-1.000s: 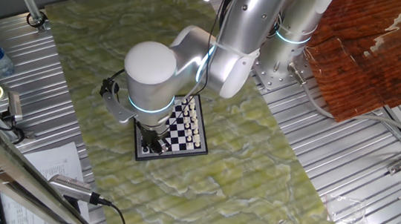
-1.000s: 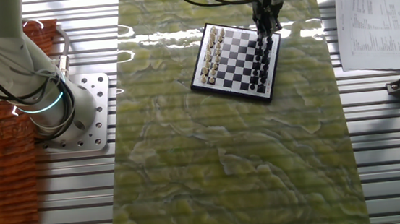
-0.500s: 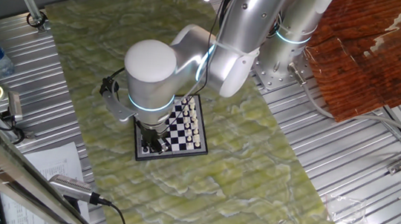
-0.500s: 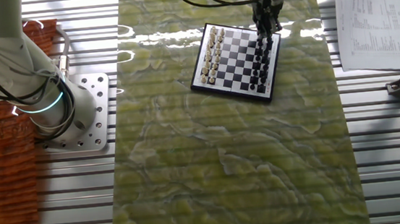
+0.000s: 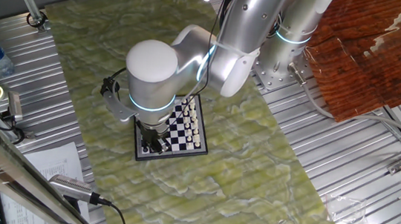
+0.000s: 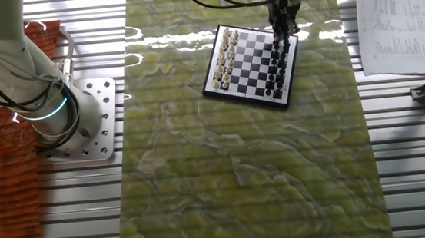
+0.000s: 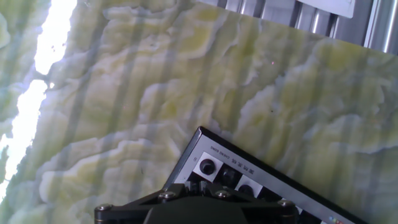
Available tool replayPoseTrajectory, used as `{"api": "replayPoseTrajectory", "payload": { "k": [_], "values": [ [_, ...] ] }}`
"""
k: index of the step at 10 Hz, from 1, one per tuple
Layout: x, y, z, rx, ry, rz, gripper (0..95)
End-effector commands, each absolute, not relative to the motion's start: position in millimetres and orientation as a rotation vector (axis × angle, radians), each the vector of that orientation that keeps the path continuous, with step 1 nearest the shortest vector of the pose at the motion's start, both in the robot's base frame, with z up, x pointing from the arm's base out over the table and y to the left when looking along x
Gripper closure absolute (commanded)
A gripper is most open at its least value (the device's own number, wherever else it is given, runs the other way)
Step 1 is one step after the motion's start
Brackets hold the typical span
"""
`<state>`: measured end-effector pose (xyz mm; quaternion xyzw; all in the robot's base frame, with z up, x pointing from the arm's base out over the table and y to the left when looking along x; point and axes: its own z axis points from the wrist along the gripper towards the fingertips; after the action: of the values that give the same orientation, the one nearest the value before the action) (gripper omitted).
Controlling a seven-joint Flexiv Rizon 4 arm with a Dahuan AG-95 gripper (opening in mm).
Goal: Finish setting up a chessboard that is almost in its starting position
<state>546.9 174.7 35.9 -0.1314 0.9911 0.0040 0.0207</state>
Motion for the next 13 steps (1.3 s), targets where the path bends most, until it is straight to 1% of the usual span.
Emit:
{"api": "replayPoseTrajectory", "payload": {
  "k": [1,7,13],
  "values": [
    [547.4,174.7,33.3,-0.405,3.071,0.010,76.0],
    [548.5,175.4,35.1,-0.413,3.066,0.013,76.0],
    [552.1,180.6,58.1,-0.416,3.076,0.015,76.0]
  ]
}}
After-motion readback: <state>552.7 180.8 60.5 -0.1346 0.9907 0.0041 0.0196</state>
